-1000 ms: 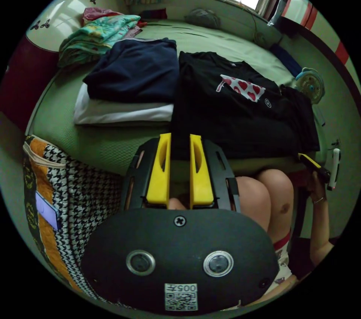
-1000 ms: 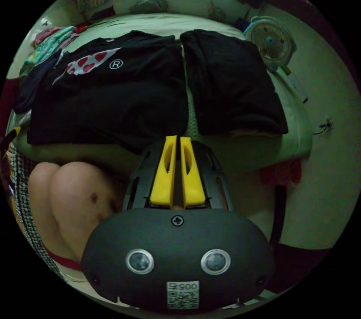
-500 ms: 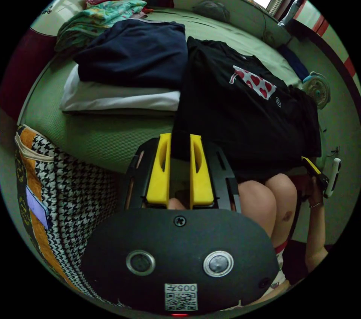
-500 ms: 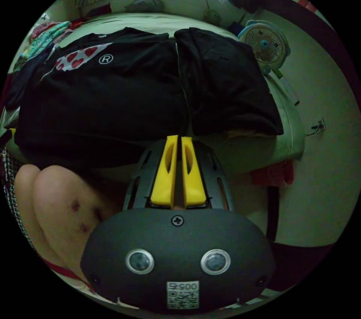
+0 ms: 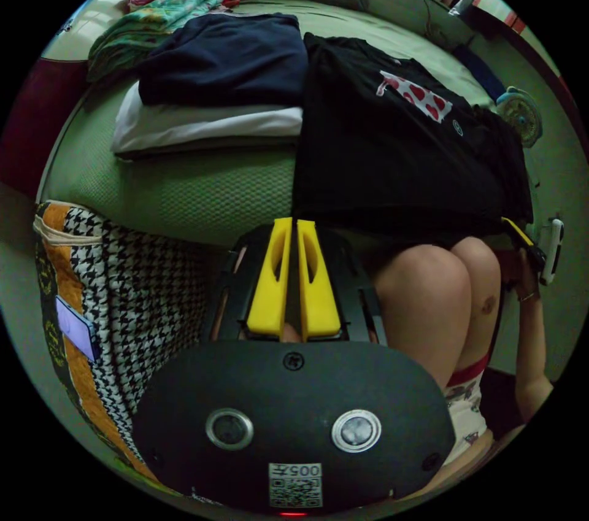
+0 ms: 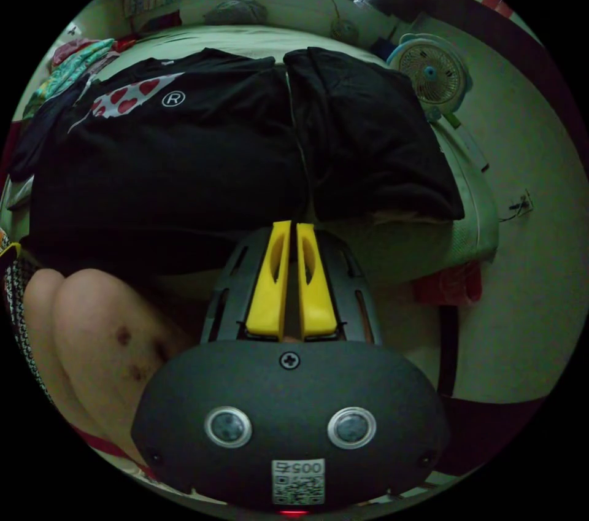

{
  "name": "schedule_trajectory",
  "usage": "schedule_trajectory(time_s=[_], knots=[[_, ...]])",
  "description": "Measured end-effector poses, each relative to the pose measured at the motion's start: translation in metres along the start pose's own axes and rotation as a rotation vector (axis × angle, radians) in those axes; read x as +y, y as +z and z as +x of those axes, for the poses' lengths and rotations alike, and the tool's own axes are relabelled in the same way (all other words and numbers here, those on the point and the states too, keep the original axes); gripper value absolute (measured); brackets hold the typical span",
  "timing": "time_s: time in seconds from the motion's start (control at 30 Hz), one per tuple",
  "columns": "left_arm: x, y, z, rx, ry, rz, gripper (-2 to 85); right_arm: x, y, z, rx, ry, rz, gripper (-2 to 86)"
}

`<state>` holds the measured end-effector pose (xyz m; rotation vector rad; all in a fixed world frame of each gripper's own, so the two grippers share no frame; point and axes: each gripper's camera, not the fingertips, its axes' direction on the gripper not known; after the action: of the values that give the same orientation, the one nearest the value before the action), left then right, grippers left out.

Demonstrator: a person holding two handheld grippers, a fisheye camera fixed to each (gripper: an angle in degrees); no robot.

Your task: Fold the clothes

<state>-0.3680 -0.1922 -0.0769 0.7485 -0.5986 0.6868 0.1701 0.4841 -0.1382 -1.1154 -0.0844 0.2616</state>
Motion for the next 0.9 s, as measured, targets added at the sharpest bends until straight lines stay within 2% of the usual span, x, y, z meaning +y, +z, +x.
schedule_trajectory(time_s=[0.13,0.27,0.4,0.9], knots=[[0.010,-0.012,0.002,-0.035,0.029,0.020,0.3,0.007,-0.002,0.005,-0.023,0.010,-0.007,-1.1],[0.016,-0.028,0.004,-0.053,0.042,0.049,2.7,0.014,-0.005,0.011,-0.048,0.025,-0.009,-1.3],[0.017,-0.026,0.008,-0.031,0.031,0.030,6.7,0.024,-0.011,0.016,-0.050,0.030,-0.007,-1.4],[0.052,-0.027,0.024,-0.073,0.046,-0.057,9.2,0.069,-0.042,0.037,-0.038,0.018,-0.002,-1.3]])
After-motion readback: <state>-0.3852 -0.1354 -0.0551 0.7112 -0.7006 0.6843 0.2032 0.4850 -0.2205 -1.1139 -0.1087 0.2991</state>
